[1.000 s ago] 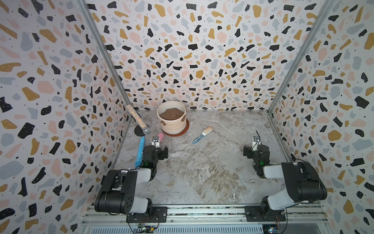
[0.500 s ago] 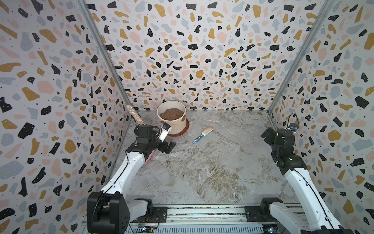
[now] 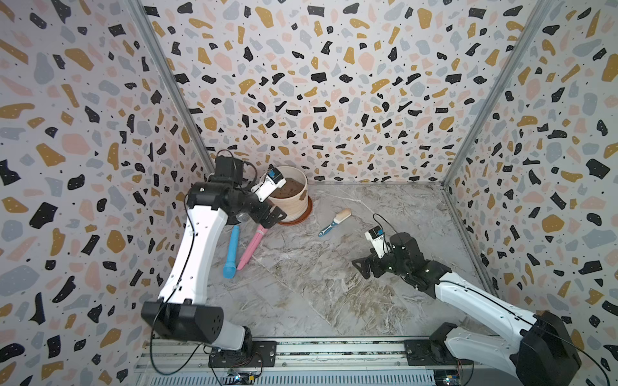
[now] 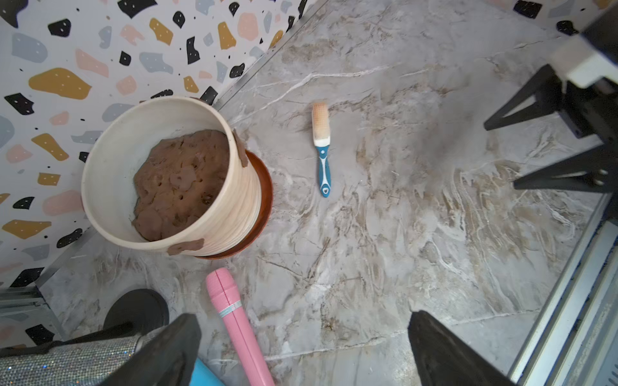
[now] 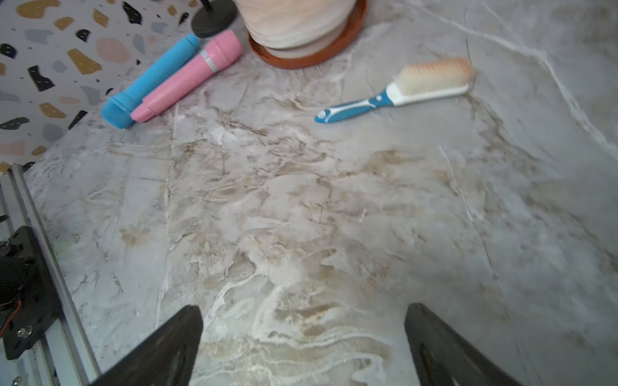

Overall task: Scrub the dried mud off the ceramic pot
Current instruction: Move the pot to the center of the board.

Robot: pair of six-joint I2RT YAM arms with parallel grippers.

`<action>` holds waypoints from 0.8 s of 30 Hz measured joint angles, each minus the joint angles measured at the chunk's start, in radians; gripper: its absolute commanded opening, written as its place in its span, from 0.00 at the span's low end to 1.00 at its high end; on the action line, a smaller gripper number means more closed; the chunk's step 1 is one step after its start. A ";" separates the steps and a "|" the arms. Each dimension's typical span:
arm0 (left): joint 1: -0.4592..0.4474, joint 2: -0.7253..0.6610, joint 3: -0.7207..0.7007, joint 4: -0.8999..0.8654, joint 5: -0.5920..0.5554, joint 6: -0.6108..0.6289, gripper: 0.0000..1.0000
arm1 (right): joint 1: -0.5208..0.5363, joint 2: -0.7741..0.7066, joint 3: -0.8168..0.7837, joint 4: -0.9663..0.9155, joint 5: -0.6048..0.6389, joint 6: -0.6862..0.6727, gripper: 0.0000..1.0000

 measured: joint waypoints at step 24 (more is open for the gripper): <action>-0.054 0.616 0.496 -0.120 -0.200 0.192 0.67 | 0.316 0.205 -0.019 0.395 0.144 -0.182 1.00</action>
